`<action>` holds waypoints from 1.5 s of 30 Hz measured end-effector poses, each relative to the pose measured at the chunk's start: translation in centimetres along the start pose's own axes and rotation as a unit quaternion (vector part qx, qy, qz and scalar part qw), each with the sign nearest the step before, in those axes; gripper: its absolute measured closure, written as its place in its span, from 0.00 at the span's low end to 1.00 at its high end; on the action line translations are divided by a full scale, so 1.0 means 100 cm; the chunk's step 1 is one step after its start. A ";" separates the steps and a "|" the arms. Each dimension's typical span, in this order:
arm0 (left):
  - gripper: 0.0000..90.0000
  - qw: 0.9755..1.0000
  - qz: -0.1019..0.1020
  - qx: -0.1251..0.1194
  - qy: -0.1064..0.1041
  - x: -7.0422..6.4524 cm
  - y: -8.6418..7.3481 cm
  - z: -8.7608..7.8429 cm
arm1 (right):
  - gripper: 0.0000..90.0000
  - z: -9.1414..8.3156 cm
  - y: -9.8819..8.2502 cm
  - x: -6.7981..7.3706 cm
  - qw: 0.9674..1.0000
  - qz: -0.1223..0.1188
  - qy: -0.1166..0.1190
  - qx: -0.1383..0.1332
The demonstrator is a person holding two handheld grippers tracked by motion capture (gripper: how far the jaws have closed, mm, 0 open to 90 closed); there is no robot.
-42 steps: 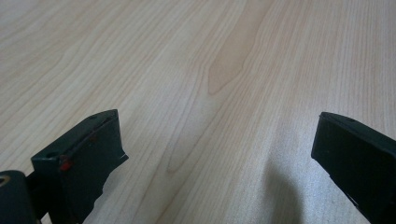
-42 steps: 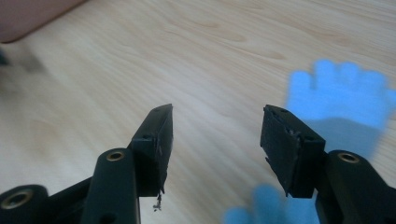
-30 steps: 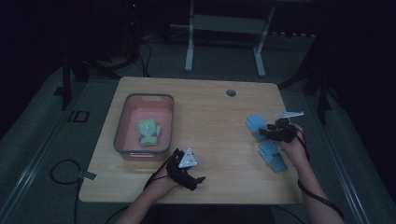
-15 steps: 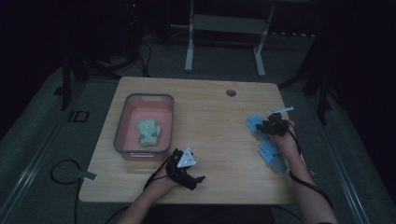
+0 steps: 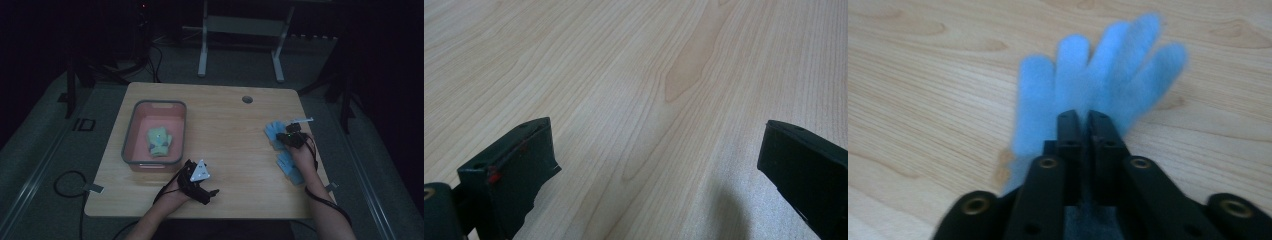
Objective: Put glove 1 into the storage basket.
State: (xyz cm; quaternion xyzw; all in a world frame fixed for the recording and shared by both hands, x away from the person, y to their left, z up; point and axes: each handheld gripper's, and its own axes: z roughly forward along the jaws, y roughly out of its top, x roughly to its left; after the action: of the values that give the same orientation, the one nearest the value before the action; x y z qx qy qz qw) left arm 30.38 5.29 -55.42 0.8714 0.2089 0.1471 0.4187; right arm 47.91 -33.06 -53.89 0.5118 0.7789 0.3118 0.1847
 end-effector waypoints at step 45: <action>0.02 1.000 0.005 -0.010 -0.005 0.000 -0.002 -0.002 | 0.94 -0.017 -0.027 0.193 0.987 0.131 0.073 -0.052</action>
State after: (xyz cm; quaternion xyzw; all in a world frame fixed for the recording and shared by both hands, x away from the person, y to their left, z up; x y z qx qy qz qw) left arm 30.25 5.57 -55.45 0.8688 0.2011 0.1474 0.4279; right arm 37.19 -16.75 -53.82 0.5748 0.6995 0.4099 0.1109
